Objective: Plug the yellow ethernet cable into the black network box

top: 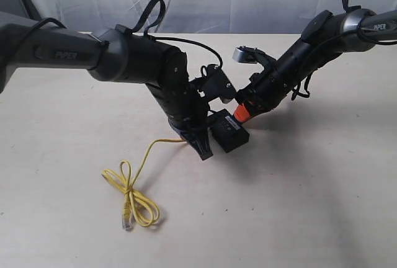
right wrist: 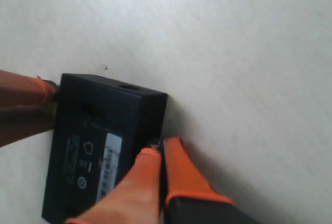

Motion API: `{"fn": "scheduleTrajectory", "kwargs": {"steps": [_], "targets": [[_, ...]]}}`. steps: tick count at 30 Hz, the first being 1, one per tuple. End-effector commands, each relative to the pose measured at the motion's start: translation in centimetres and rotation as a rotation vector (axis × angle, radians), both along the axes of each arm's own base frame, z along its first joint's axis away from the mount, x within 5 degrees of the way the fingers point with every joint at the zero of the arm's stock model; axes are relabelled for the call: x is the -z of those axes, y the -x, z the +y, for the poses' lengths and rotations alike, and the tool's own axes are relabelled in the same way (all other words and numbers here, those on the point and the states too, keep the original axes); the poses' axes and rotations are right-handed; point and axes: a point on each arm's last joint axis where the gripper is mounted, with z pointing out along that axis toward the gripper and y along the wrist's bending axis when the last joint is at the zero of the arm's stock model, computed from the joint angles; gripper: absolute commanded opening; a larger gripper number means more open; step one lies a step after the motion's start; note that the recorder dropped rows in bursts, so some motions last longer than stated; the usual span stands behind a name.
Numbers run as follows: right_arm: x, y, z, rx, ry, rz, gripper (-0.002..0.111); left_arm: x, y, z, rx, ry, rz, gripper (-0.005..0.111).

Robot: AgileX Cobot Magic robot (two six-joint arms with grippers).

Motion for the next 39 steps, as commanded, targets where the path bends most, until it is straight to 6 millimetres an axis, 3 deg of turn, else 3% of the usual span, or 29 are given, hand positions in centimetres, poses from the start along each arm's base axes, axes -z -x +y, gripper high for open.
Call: {"fn": "scheduleTrajectory", "kwargs": {"steps": [1, 32, 39], "targets": [[0.68, 0.44, 0.06, -0.038, 0.021, 0.020, -0.001, -0.06, -0.08, -0.36, -0.037, 0.020, 0.016, 0.000], [0.69, 0.47, 0.03, -0.043, 0.024, 0.022, -0.001, -0.18, -0.53, -0.05, -0.059, -0.008, -0.018, 0.000], [0.69, 0.47, 0.03, -0.043, 0.024, 0.022, -0.001, -0.96, -0.82, -0.55, -0.066, 0.016, -0.016, 0.000]]}}
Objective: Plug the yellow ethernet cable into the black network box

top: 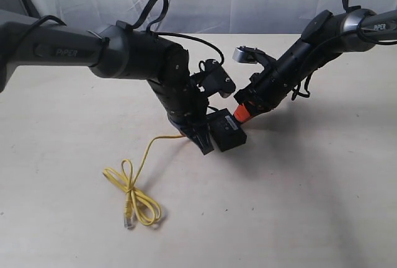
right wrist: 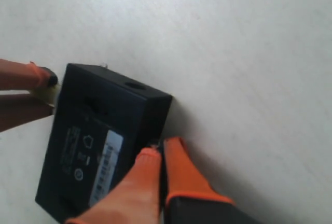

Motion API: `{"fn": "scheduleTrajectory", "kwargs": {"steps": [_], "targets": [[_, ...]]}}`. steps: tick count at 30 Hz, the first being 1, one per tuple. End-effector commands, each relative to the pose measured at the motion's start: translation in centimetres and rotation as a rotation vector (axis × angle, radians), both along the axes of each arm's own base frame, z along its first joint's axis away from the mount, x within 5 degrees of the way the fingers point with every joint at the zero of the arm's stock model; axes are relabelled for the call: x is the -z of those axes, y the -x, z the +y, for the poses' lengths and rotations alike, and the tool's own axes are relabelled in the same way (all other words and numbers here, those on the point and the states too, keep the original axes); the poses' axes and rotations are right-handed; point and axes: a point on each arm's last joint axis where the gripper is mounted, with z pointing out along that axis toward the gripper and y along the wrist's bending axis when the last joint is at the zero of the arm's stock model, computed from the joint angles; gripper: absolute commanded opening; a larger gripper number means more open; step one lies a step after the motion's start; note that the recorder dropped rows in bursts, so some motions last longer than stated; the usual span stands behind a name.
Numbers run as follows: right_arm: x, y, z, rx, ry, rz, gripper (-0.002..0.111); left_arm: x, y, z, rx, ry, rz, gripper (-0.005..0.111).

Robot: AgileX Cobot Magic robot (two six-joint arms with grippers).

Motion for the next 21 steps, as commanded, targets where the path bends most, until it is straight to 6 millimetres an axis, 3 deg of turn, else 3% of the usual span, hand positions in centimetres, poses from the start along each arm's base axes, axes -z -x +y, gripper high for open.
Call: {"fn": "scheduleTrajectory", "kwargs": {"steps": [1, 21], "targets": [[0.69, 0.45, 0.04, -0.040, 0.022, 0.021, -0.001, -0.46, -0.34, -0.63, -0.017, 0.038, -0.007, 0.000], [0.85, 0.47, 0.27, 0.007, 0.001, 0.063, -0.001, -0.79, -0.65, -1.17, -0.119, 0.137, -0.001, 0.000]]}}
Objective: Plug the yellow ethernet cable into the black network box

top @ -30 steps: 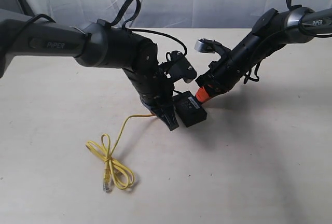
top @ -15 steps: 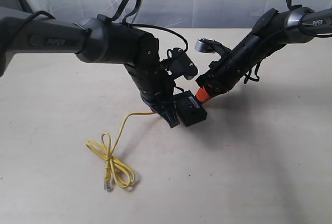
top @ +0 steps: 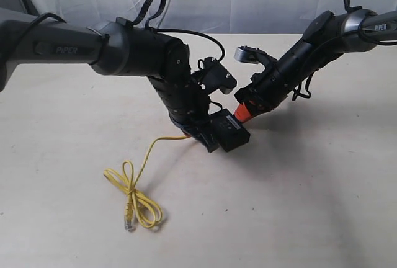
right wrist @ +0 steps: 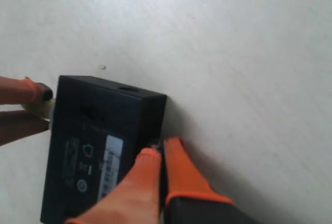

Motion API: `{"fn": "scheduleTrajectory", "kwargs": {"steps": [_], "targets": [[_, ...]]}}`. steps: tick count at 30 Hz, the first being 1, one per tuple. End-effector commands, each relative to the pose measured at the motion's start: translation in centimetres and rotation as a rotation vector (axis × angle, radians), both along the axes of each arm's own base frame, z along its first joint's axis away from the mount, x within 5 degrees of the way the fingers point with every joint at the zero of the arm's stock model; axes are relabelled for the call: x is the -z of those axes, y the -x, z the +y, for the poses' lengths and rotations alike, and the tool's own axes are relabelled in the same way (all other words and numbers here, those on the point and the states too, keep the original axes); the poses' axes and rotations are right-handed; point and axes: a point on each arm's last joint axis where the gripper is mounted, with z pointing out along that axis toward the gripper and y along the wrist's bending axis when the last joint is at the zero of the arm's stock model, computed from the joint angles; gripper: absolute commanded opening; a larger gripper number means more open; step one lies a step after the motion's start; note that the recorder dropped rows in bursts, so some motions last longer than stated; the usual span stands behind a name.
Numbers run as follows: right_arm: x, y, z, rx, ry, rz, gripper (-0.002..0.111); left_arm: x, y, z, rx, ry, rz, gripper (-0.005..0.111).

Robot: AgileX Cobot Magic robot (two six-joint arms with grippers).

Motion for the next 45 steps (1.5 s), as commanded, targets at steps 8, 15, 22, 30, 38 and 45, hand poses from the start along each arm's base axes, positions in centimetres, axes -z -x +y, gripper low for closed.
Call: {"fn": "scheduleTrajectory", "kwargs": {"steps": [8, 15, 22, 30, 38, 45], "targets": [[0.7, 0.9, 0.6, -0.016, 0.013, 0.086, -0.001, -0.5, -1.0, -0.9, -0.105, 0.121, -0.071, 0.000], [0.6, 1.3, 2.0, -0.032, -0.011, 0.095, -0.001, -0.6, -1.2, -1.0, -0.111, 0.136, -0.091, 0.000], [0.4, 1.5, 2.2, -0.035, -0.029, 0.112, -0.001, -0.8, -1.2, -1.3, -0.158, 0.187, -0.065, 0.000], [0.5, 1.4, 2.2, -0.036, -0.023, 0.108, -0.001, -0.8, -1.1, -1.4, -0.170, 0.194, -0.053, 0.000], [0.7, 1.5, 1.9, -0.057, 0.012, 0.095, -0.001, -0.5, -1.0, -0.8, -0.106, 0.111, -0.067, 0.000], [0.9, 1.1, 1.8, -0.048, 0.031, 0.054, -0.001, -0.5, -0.5, -0.3, -0.051, 0.035, -0.035, 0.000]]}}
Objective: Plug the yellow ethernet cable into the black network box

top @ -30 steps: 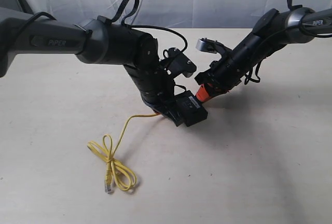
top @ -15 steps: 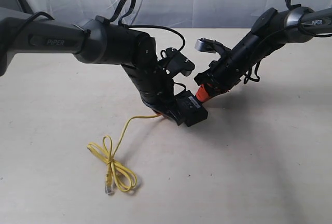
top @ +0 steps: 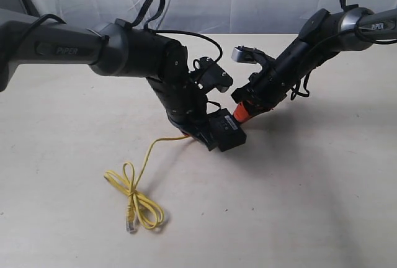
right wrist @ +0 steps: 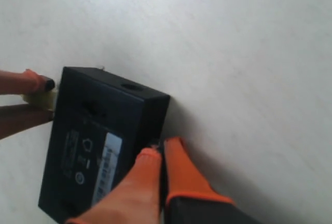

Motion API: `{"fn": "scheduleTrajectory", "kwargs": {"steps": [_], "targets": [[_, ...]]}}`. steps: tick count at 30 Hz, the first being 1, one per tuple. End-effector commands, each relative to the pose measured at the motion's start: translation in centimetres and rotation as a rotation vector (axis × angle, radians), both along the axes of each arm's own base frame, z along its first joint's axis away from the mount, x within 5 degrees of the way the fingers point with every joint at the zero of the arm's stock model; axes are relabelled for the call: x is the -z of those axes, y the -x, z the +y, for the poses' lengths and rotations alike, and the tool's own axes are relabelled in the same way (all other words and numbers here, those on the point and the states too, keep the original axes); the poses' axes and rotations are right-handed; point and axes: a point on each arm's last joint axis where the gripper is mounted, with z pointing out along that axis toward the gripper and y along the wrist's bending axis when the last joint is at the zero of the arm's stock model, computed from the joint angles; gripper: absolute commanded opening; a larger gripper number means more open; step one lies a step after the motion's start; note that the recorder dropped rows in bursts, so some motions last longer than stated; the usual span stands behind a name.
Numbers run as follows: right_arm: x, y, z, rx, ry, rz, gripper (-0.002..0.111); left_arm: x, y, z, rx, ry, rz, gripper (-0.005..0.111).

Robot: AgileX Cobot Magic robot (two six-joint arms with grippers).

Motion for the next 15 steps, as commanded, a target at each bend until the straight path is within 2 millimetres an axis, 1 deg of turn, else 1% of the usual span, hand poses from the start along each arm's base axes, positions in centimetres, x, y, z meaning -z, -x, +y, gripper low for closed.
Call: {"fn": "scheduleTrajectory", "kwargs": {"steps": [1, 9, 15], "targets": [[0.99, 0.85, 1.10, -0.055, 0.010, 0.024, -0.001, -0.94, -0.14, -0.63, 0.014, 0.028, -0.042, 0.000], [1.25, 0.26, 0.90, -0.032, 0.044, -0.038, -0.001, -0.69, 0.50, 0.12, 0.054, -0.066, 0.021, 0.000], [1.26, 0.17, 0.90, -0.027, 0.044, -0.047, -0.001, -0.59, 0.80, 0.34, 0.058, -0.091, 0.056, 0.000]]}}
